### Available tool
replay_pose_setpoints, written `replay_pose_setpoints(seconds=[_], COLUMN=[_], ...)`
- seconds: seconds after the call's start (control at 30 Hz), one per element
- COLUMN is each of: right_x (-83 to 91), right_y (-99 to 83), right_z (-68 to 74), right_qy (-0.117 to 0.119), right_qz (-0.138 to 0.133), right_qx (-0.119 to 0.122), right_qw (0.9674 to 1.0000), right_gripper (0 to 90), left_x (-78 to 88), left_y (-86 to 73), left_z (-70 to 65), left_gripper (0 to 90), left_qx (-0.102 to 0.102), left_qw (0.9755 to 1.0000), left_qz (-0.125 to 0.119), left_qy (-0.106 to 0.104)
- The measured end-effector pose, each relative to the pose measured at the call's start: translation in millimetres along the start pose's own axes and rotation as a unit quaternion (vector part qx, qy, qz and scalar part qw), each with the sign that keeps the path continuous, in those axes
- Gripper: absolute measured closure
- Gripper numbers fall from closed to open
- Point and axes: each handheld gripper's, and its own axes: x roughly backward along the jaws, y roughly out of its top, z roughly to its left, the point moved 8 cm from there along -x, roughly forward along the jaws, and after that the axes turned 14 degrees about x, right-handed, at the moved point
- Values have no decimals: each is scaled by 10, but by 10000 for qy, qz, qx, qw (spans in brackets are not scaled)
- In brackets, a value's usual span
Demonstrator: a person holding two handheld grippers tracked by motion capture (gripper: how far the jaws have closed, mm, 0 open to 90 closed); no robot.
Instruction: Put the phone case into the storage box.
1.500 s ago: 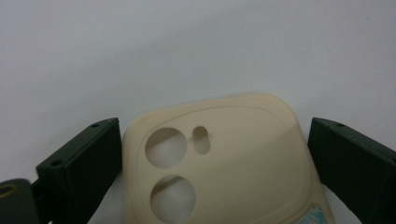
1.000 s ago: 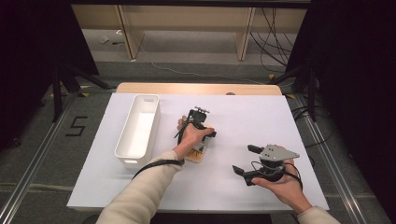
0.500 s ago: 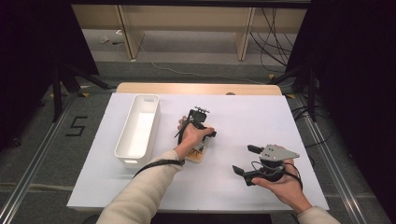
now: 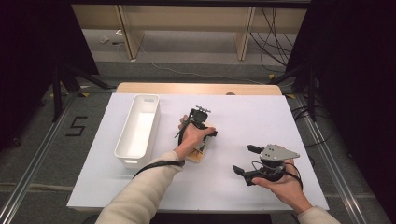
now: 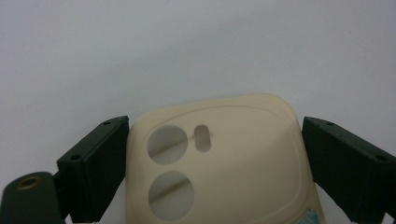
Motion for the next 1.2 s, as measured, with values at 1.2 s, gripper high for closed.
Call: replay_pose_setpoints(seconds=[1.2], right_x=[-1], right_y=[1], right_z=[-4], right_qy=[-8], right_qz=[-6], right_qx=[-11], right_qw=[10000], right_gripper=[80], left_x=[575], left_y=[498], left_z=[19], left_gripper=[109], left_qx=[45], left_qw=[9926], left_qz=[-1187], left_qy=[-251])
